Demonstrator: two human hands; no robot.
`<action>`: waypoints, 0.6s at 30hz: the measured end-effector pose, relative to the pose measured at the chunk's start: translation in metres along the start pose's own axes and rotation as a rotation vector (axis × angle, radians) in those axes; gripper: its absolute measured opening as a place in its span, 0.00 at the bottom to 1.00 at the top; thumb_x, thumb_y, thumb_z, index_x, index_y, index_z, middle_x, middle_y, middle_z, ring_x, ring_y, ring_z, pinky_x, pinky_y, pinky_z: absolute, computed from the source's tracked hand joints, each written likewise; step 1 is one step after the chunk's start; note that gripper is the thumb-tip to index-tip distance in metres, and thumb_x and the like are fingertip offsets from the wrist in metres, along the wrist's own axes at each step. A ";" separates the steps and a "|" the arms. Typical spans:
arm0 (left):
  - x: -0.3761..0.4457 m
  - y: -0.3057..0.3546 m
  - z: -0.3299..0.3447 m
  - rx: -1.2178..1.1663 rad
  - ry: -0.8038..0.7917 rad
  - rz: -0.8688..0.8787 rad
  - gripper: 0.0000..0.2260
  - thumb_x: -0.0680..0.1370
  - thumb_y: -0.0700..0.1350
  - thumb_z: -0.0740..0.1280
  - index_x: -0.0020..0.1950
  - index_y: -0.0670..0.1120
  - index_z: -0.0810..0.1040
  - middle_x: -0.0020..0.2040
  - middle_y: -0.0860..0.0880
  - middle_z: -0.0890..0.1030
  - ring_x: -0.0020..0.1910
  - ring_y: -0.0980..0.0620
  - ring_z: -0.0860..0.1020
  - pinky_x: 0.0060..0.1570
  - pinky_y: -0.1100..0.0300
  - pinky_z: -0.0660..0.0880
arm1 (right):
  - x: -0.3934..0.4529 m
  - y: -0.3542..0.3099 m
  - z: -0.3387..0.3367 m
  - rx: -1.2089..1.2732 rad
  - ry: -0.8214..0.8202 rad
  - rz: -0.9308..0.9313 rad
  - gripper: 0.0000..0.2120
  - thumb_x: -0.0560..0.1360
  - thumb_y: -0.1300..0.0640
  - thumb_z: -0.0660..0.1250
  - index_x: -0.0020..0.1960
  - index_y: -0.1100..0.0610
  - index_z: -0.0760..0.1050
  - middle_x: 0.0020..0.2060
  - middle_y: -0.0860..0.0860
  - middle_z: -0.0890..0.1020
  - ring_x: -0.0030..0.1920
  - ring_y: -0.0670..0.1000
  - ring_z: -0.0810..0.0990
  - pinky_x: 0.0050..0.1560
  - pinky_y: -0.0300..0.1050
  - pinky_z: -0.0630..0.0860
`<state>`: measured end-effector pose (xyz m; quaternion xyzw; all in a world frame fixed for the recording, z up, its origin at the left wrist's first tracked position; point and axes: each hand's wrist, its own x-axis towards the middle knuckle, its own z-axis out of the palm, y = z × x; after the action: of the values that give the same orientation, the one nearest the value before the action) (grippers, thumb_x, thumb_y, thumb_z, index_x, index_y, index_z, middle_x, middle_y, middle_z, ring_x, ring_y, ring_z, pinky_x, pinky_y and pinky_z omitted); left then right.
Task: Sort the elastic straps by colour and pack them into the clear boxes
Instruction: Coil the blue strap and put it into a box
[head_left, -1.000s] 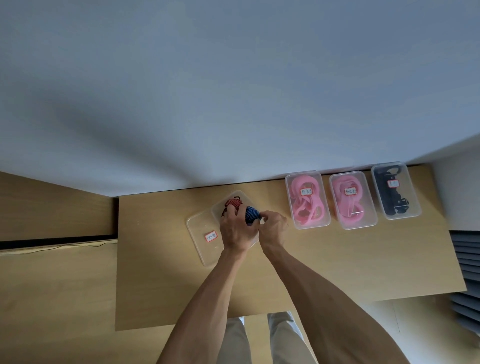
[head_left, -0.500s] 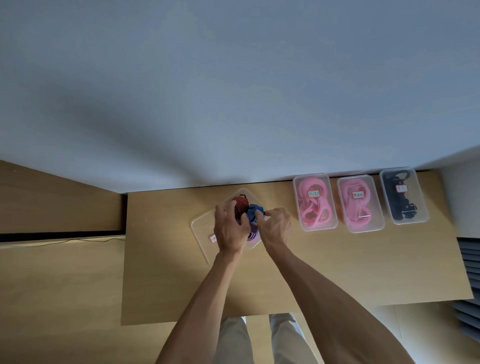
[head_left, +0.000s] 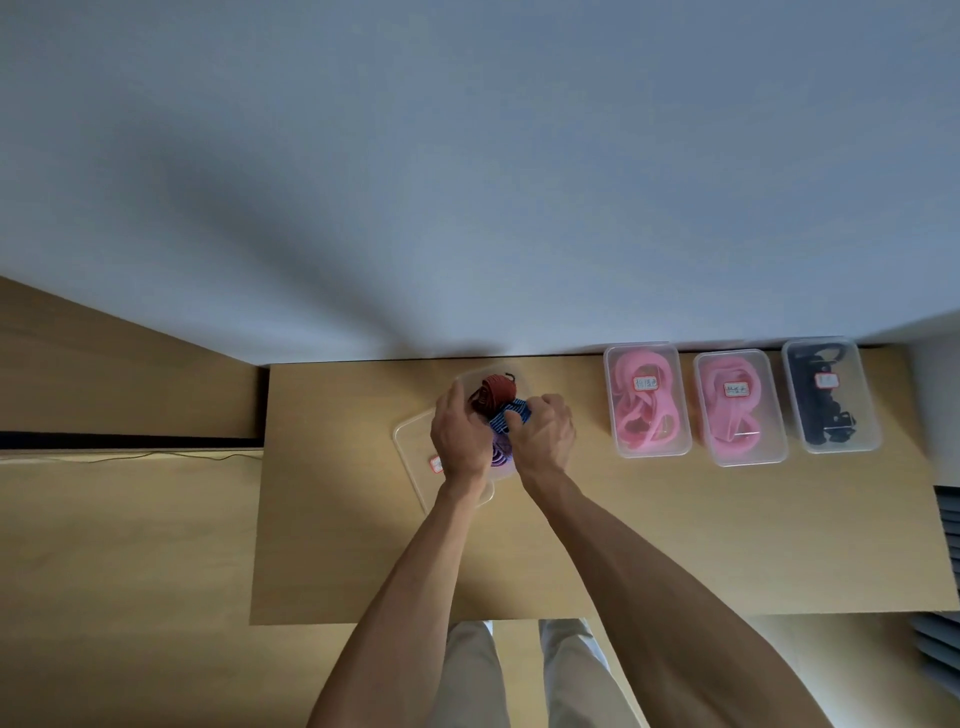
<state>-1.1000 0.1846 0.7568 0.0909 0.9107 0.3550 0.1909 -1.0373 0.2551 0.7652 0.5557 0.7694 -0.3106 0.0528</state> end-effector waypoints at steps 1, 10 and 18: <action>0.002 -0.001 0.000 -0.019 -0.005 0.043 0.20 0.72 0.28 0.59 0.63 0.37 0.77 0.56 0.40 0.81 0.55 0.40 0.78 0.56 0.51 0.74 | -0.001 0.000 0.004 0.013 -0.001 -0.015 0.11 0.77 0.57 0.67 0.53 0.65 0.80 0.58 0.58 0.76 0.57 0.60 0.74 0.57 0.53 0.71; 0.014 -0.011 -0.006 -0.094 -0.097 0.081 0.29 0.72 0.25 0.58 0.72 0.40 0.74 0.64 0.41 0.81 0.64 0.43 0.78 0.64 0.52 0.74 | -0.004 0.009 0.006 -0.043 -0.066 -0.150 0.12 0.76 0.59 0.66 0.57 0.61 0.80 0.70 0.57 0.70 0.67 0.58 0.70 0.71 0.49 0.59; 0.015 -0.008 -0.005 -0.117 -0.148 0.120 0.27 0.74 0.27 0.59 0.72 0.41 0.75 0.59 0.43 0.84 0.57 0.45 0.81 0.58 0.56 0.77 | -0.009 0.006 0.012 0.067 -0.097 -0.102 0.20 0.69 0.68 0.67 0.59 0.56 0.81 0.79 0.57 0.56 0.78 0.56 0.55 0.78 0.48 0.49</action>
<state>-1.1158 0.1801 0.7507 0.1599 0.8647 0.4108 0.2410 -1.0317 0.2423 0.7574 0.5016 0.7823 -0.3652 0.0556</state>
